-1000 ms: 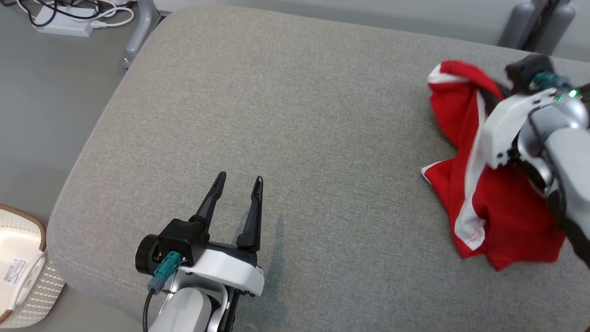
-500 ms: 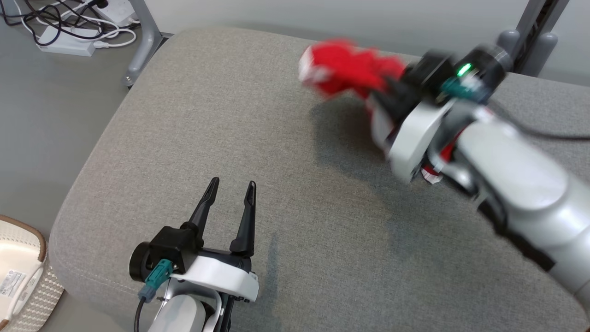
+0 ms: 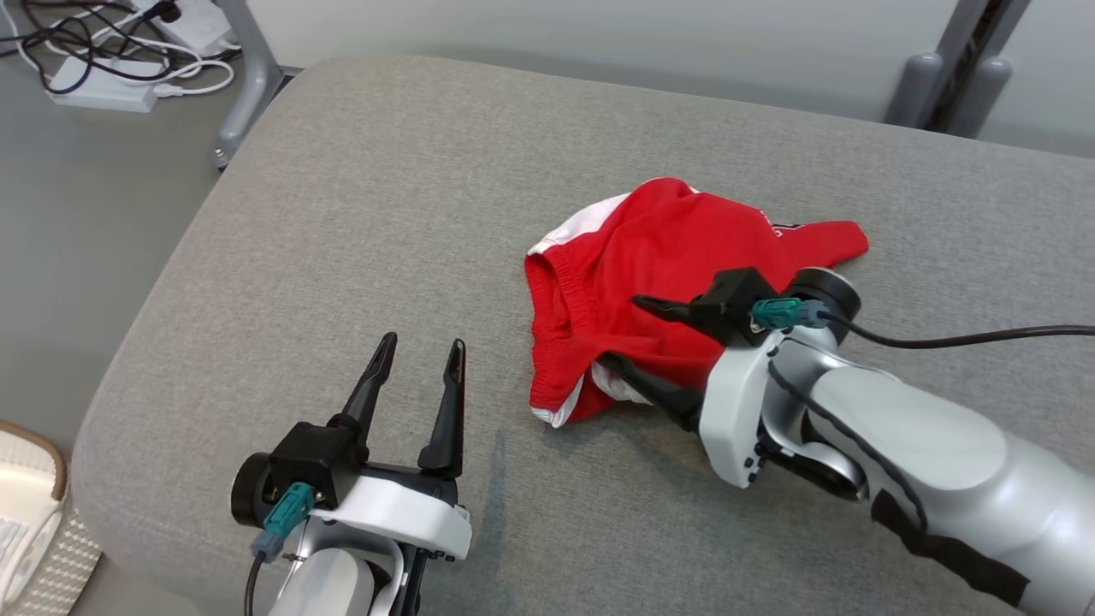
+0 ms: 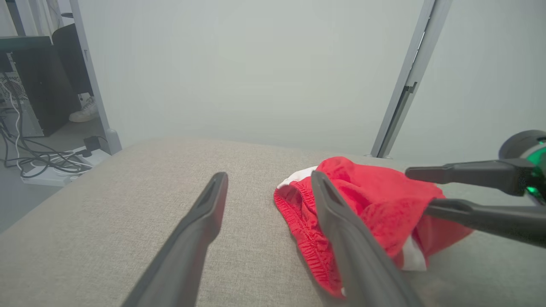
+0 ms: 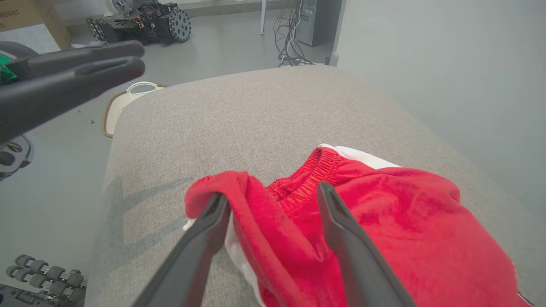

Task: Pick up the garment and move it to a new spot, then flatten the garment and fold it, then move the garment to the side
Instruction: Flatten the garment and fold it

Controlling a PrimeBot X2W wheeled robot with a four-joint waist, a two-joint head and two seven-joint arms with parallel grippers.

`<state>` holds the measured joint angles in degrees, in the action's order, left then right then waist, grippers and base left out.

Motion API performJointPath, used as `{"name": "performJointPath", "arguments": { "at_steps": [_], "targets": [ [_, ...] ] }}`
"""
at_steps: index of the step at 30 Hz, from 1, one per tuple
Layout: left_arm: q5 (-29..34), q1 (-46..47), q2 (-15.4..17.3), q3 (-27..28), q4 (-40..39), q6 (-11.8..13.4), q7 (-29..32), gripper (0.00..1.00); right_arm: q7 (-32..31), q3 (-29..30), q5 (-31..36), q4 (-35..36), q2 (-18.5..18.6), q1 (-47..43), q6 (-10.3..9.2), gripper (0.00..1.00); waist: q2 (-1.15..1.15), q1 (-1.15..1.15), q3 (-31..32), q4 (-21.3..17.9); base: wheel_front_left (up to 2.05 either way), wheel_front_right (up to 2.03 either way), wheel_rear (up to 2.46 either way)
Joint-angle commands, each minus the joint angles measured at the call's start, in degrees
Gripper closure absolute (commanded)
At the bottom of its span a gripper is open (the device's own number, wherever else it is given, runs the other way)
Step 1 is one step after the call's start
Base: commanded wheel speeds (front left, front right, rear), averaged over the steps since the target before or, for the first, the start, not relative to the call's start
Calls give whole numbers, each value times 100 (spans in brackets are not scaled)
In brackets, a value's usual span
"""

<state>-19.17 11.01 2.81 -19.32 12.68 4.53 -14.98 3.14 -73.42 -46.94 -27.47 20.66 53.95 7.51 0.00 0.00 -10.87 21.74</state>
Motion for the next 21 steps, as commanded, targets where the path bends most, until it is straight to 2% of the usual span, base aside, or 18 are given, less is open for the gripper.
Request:
{"name": "performJointPath", "arguments": {
  "at_steps": [1, 5, 12, 16, 19, 20, 21],
  "targets": [
    [52, -10, 20, 52, 2, -20, -17, 0, 69, 1, -37, 12, 102, 46, -5, 0, 0, 0, 14, -89, 0, 0, 0],
    [85, -13, 22, 129, -18, -43, -17, 0, 293, 40, -39, 54, 303, 118, -5, 0, 0, 0, 78, -314, 0, 0, 0],
    [107, -67, 25, 243, -68, -93, -17, 0, 773, 716, -16, -41, 758, -160, -5, 0, 0, 0, 203, -807, 0, 0, 0],
    [123, -81, 22, 232, -39, -112, -17, 0, 1006, 1475, 93, -211, 836, -603, -5, 0, 0, 0, 249, -1055, 0, 0, 0],
    [149, -101, 22, 213, 35, -149, -17, 0, 1139, 2198, 225, -296, 750, -1039, -5, 0, 0, 0, 270, -1236, 0, 0, 0],
    [172, -99, 21, 200, 133, -152, -16, 0, 1185, 2685, 366, -321, 653, -1369, -5, 0, 0, 0, 264, -1353, 0, 0, 0],
    [194, -97, 21, 188, 203, -145, -16, 0, 1194, 2916, 454, -317, 592, -1534, -5, 0, 0, 0, 257, -1410, 0, 0, 0]
  ]
}}
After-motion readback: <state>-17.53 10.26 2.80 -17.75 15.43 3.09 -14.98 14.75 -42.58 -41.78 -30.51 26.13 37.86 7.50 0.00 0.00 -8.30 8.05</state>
